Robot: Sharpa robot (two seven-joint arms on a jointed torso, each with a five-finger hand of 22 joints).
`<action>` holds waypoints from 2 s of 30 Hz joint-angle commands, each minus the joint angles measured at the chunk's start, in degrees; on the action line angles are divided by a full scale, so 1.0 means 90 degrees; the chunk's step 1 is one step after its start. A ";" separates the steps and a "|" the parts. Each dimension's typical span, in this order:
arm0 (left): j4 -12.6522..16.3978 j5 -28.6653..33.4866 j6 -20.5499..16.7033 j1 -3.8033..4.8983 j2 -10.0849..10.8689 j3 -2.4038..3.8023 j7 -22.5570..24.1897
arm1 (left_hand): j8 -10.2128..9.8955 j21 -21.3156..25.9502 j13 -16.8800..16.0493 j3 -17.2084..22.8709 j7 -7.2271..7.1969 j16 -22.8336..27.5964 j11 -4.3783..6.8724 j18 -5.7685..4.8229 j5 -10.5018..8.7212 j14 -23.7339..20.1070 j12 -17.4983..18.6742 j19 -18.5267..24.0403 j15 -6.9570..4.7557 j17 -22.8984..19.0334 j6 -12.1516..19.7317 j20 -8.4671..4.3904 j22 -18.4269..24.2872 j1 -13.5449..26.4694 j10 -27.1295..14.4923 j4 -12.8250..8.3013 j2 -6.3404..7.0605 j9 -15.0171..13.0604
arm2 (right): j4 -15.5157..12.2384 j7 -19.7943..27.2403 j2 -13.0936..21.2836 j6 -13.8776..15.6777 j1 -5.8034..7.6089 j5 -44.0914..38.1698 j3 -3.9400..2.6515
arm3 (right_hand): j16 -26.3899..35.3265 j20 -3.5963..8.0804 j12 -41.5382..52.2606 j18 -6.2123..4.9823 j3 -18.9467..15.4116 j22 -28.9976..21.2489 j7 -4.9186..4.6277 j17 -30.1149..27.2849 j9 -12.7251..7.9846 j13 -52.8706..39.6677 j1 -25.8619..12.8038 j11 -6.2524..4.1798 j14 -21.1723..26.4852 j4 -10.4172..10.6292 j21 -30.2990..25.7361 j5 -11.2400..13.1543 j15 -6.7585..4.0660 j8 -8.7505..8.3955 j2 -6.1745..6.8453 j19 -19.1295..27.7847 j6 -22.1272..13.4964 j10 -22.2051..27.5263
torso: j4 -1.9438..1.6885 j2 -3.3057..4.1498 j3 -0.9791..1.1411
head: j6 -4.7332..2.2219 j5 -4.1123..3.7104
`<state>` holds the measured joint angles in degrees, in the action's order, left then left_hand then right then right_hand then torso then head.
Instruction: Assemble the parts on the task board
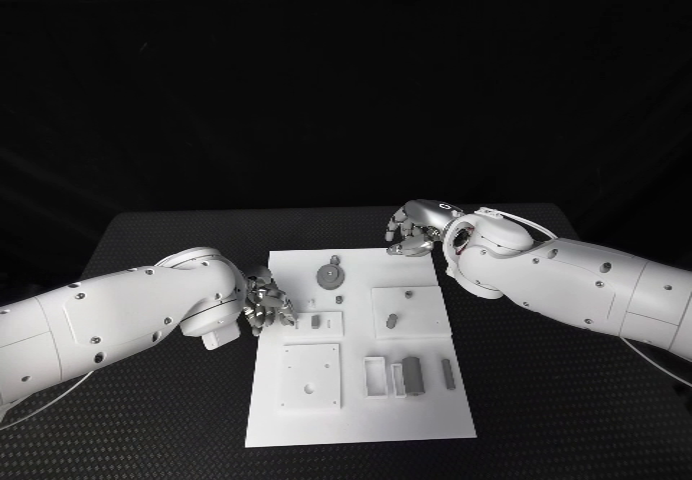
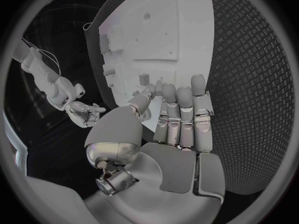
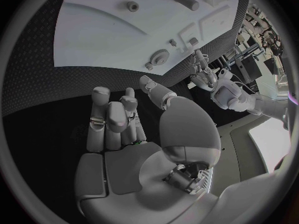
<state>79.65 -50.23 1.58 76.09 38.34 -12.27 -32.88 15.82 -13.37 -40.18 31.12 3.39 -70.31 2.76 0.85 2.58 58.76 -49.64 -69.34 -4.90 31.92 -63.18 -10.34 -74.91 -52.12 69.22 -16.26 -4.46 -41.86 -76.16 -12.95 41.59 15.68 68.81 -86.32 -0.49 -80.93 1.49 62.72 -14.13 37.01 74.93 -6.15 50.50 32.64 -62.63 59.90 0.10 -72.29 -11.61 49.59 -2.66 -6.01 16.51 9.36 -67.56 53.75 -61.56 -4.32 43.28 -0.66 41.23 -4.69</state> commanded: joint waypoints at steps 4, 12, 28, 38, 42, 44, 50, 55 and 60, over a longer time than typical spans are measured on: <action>0.0211 0.0057 -0.0208 0.0002 0.0049 -0.0152 -0.0071 | 0.0207 -0.0045 -0.0010 0.0003 -0.0052 -0.0032 0.0054 0.0016 0.0034 0.0054 -0.0034 -0.0059 -0.0003 -0.0008 -0.0096 -0.0013 -0.0160 -0.0078 0.0083 -0.0021 -0.0071 -0.0057 | -0.0007 -0.0007 0.0005 -0.0072 -0.0003 -0.0045 -0.0002 | 0.0036 0.0056 -0.0022 -0.0097 0.0003 0.0101 -0.0063 -0.0005 0.0011 0.0008 0.0021 0.0019 0.0044 0.0046 -0.0030 -0.0013 0.0011 -0.0036 0.0061 0.0001 0.0034 0.0027 | -0.0009 -0.0001 -0.0002 | 0.0009 0.0022; 0.0236 -0.0079 -0.0413 -0.0086 0.0005 -0.0151 -0.0020 | 0.0224 -0.0068 -0.0015 0.0018 -0.0067 -0.0048 0.0069 0.0020 0.0044 0.0082 -0.0048 -0.0081 -0.0015 -0.0009 -0.0128 -0.0024 -0.0160 -0.0085 0.0114 -0.0020 -0.0068 -0.0041 | -0.0006 -0.0015 0.0004 -0.0093 -0.0003 -0.0045 -0.0002 | 0.0036 0.0055 -0.0023 -0.0097 0.0001 0.0101 -0.0063 -0.0005 0.0012 0.0008 0.0020 0.0019 0.0044 0.0048 -0.0030 -0.0013 0.0011 -0.0037 0.0062 0.0002 0.0034 0.0028 | 0.0016 0.0013 -0.0001 | 0.0010 0.0044; 0.0159 -0.0349 -0.0621 -0.0109 -0.0070 -0.0149 0.0024 | 0.0256 -0.0115 -0.0017 0.0059 -0.0093 -0.0073 0.0095 0.0020 0.0104 0.0143 -0.0068 -0.0126 -0.0040 -0.0020 -0.0187 -0.0046 -0.0159 -0.0066 0.0171 -0.0013 -0.0055 0.0006 | 0.0011 -0.0012 -0.0001 -0.0100 -0.0003 -0.0045 -0.0002 | 0.0037 0.0055 -0.0023 -0.0097 -0.0001 0.0101 -0.0064 -0.0005 0.0015 0.0008 0.0018 0.0019 0.0045 0.0056 -0.0032 -0.0013 0.0011 -0.0040 0.0064 0.0003 0.0033 0.0029 | 0.0021 0.0018 0.0005 | 0.0028 0.0021; 0.0120 -0.0373 -0.0540 -0.0109 -0.0082 -0.0149 0.0004 | 0.0264 -0.0125 -0.0017 0.0067 -0.0098 -0.0078 0.0100 0.0019 0.0105 0.0156 -0.0072 -0.0134 -0.0045 -0.0023 -0.0198 -0.0050 -0.0159 -0.0056 0.0184 -0.0013 -0.0053 0.0017 | 0.0011 -0.0014 -0.0002 -0.0117 -0.0003 -0.0045 -0.0002 | 0.0038 0.0054 -0.0023 -0.0097 -0.0002 0.0102 -0.0064 -0.0005 0.0017 0.0009 0.0017 0.0020 0.0046 0.0060 -0.0032 -0.0013 0.0012 -0.0041 0.0064 0.0004 0.0033 0.0030 | 0.0010 0.0012 0.0002 | 0.0035 -0.0003; 0.0093 -0.0442 -0.0575 -0.0109 -0.0093 -0.0149 0.0017 | 0.0266 -0.0129 -0.0017 0.0067 -0.0099 -0.0080 0.0100 0.0017 0.0102 0.0159 -0.0073 -0.0136 -0.0046 -0.0024 -0.0201 -0.0051 -0.0158 -0.0045 0.0188 -0.0009 -0.0050 0.0022 | 0.0009 -0.0017 -0.0001 -0.0121 -0.0003 -0.0045 -0.0001 | 0.0038 0.0054 -0.0023 -0.0097 -0.0002 0.0102 -0.0064 -0.0006 0.0018 0.0009 0.0017 0.0020 0.0046 0.0062 -0.0032 -0.0013 0.0012 -0.0041 0.0064 0.0004 0.0033 0.0030 | 0.0010 0.0014 0.0002 | 0.0030 -0.0007; 0.0082 -0.0442 -0.0585 -0.0109 -0.0100 -0.0149 0.0017 | 0.0267 -0.0129 -0.0017 0.0068 -0.0099 -0.0080 0.0101 0.0017 0.0102 0.0159 -0.0073 -0.0136 -0.0046 -0.0024 -0.0201 -0.0051 -0.0158 -0.0044 0.0188 -0.0008 -0.0051 0.0023 | 0.0009 -0.0017 -0.0002 -0.0121 -0.0003 -0.0045 -0.0001 | 0.0038 0.0054 -0.0023 -0.0097 -0.0002 0.0102 -0.0064 -0.0006 0.0018 0.0009 0.0017 0.0020 0.0047 0.0062 -0.0033 -0.0013 0.0012 -0.0042 0.0064 0.0004 0.0033 0.0030 | 0.0012 0.0015 0.0003 | 0.0030 -0.0005; 0.0052 -0.0483 -0.0597 -0.0115 -0.0133 -0.0148 0.0032 | 0.0268 -0.0131 -0.0016 0.0071 -0.0100 -0.0080 0.0101 0.0017 0.0102 0.0161 -0.0073 -0.0136 -0.0047 -0.0026 -0.0202 -0.0053 -0.0158 -0.0040 0.0190 -0.0007 -0.0054 0.0028 | 0.0013 -0.0017 -0.0007 -0.0125 -0.0003 -0.0045 -0.0001 | 0.0039 0.0054 -0.0024 -0.0097 -0.0002 0.0102 -0.0064 -0.0006 0.0019 0.0009 0.0017 0.0020 0.0047 0.0065 -0.0033 -0.0013 0.0012 -0.0043 0.0064 0.0005 0.0033 0.0031 | 0.0021 0.0018 0.0005 | 0.0037 0.0003; 0.0042 -0.0483 -0.0612 -0.0120 -0.0146 -0.0148 0.0036 | 0.0269 -0.0133 -0.0016 0.0074 -0.0100 -0.0081 0.0102 0.0017 0.0102 0.0162 -0.0073 -0.0137 -0.0048 -0.0027 -0.0203 -0.0054 -0.0157 -0.0037 0.0191 -0.0007 -0.0056 0.0031 | 0.0016 -0.0017 -0.0007 -0.0128 -0.0003 -0.0045 -0.0001 | 0.0039 0.0054 -0.0024 -0.0097 -0.0003 0.0102 -0.0064 -0.0006 0.0020 0.0009 0.0018 0.0020 0.0048 0.0066 -0.0034 -0.0013 0.0012 -0.0043 0.0064 0.0006 0.0033 0.0032 | 0.0023 0.0016 0.0004 | 0.0040 0.0001; 0.0038 -0.0483 -0.0540 -0.0122 -0.0159 -0.0147 0.0038 | 0.0270 -0.0135 -0.0016 0.0076 -0.0100 -0.0081 0.0102 0.0016 0.0101 0.0164 -0.0073 -0.0137 -0.0048 -0.0028 -0.0204 -0.0055 -0.0157 -0.0033 0.0192 -0.0006 -0.0060 0.0035 | 0.0013 -0.0017 -0.0008 -0.0134 -0.0003 -0.0045 -0.0001 | 0.0039 0.0053 -0.0024 -0.0097 -0.0003 0.0102 -0.0064 -0.0006 0.0022 0.0009 0.0019 0.0020 0.0048 0.0068 -0.0034 -0.0013 0.0012 -0.0044 0.0064 0.0006 0.0034 0.0033 | 0.0015 0.0014 0.0009 | 0.0043 -0.0005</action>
<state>80.05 -54.09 -3.44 75.13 37.06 -13.55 -32.94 16.48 -14.25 -40.26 31.46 2.93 -70.77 3.00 0.84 3.24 59.78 -49.91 -70.35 -5.29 31.75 -63.99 -10.74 -74.92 -52.19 70.23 -16.21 -4.39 -41.53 -76.00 -13.12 41.55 15.16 68.81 -86.33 -0.49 -80.93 1.49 62.72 -14.13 37.01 74.93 -6.13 50.50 32.77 -62.63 59.90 0.10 -72.29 -11.30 49.60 -2.66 -6.01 16.51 9.36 -67.56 53.76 -61.56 -4.14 43.41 -0.62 41.59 -4.67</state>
